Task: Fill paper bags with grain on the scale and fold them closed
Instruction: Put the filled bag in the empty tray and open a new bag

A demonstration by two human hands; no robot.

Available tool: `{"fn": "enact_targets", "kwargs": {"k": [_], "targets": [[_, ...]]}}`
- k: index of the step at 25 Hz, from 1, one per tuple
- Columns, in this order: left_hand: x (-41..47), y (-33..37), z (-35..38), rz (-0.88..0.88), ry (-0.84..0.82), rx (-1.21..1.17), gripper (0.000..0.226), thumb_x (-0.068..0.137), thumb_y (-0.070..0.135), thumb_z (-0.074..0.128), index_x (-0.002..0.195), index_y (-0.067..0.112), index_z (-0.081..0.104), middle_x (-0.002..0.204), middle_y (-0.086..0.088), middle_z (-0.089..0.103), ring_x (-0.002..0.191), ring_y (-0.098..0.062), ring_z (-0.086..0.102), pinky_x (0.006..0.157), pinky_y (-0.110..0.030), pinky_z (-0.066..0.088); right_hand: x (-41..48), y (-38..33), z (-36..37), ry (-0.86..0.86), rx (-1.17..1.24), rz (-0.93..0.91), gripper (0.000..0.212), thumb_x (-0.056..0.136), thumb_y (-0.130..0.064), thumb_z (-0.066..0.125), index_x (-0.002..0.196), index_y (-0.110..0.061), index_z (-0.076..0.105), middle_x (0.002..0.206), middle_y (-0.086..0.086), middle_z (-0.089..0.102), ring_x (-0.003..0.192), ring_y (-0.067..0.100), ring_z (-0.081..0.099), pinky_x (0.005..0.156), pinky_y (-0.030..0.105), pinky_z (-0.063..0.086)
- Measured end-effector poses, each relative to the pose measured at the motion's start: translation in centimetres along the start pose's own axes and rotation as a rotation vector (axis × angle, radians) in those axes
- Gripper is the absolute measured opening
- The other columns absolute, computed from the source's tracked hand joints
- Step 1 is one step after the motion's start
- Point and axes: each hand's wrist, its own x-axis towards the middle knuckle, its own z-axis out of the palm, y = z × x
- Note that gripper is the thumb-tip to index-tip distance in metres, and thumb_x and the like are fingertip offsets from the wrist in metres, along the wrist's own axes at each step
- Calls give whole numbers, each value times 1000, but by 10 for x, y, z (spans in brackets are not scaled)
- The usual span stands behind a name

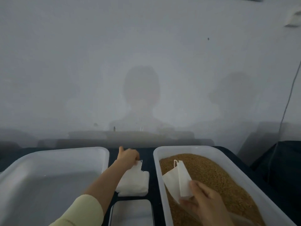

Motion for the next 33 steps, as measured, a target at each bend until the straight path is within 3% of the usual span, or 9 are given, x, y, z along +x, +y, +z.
{"fn": "enact_targets", "kwargs": {"k": [5, 9, 13, 16, 20, 24, 28, 30, 33], "targets": [[-18, 9, 1, -31, 122, -52, 45, 93, 19, 59, 134, 13, 43, 135, -6, 47, 127, -24, 42, 103, -34, 36, -8, 6, 14, -49, -71, -56, 13, 92, -14, 56, 84, -15, 66, 104, 12, 61, 94, 28, 63, 65, 32, 58], [-109, 16, -33, -85, 247, -997, 24, 98, 29, 50, 88, 17, 68, 80, 6, 70, 74, -8, 65, 69, -24, 50, -23, 14, 39, -47, -66, -152, 17, 93, -18, 55, 82, -26, 65, 96, -5, 66, 89, 16, 67, 70, 23, 56], [-208, 29, -43, -32, 30, -1546, 25, 96, 37, 52, 88, 24, 71, 83, 10, 74, 74, -5, 69, 59, -10, 49, -40, 30, 62, -130, -98, -161, 15, 95, -18, 53, 91, -18, 68, 90, 0, 72, 84, 14, 70, 72, 25, 56], [-234, 29, -35, -69, 38, -1599, 16, 94, 29, 58, 93, 24, 73, 87, 8, 74, 82, -6, 70, 65, -12, 50, -51, 40, 73, -218, -194, -170, 22, 97, -18, 49, 99, -13, 71, 92, 5, 73, 86, 16, 70, 72, 22, 56], [-247, 27, -28, -115, 20, -1725, 14, 91, 26, 62, 97, 22, 74, 91, 3, 75, 88, -11, 71, 68, -18, 53, -60, 49, 79, -264, -317, -228, 27, 98, -20, 48, 86, -28, 71, 83, -3, 74, 81, 9, 70, 69, 18, 55], [-248, 29, -27, -176, 10, -1775, 12, 89, 21, 65, 92, 15, 75, 87, 0, 75, 84, -13, 72, 66, -20, 54, -58, 53, 73, -227, -478, -317, 25, 97, -24, 50, 86, -30, 71, 83, -4, 73, 81, 10, 68, 79, 33, 56], [-246, 31, -25, -255, -12, -1860, 12, 83, 21, 70, 88, 11, 76, 86, -5, 74, 84, -14, 71, 66, -20, 53, -66, 58, 70, -12, -720, -631, 35, 91, -29, 57, 124, -21, 58, 110, -18, 54, 102, 2, 54, 85, 16, 44], [-247, 32, -23, -218, -42, -1862, 13, 82, 24, 71, 88, 14, 76, 89, -4, 75, 87, -12, 71, 68, -21, 52, -77, 55, 72, -6, -705, -774, 30, 86, -35, 56, 114, -25, 61, 102, -23, 56, 96, -3, 58, 78, 10, 43], [-249, 36, -19, -207, -19, -1728, 10, 84, 30, 68, 83, 28, 77, 83, 8, 73, 81, -1, 66, 69, -21, 47, -84, 52, 73, -129, -603, -649, 15, 85, -35, 60, 96, -44, 59, 82, -33, 62, 86, -13, 59, 70, 2, 43]]}}
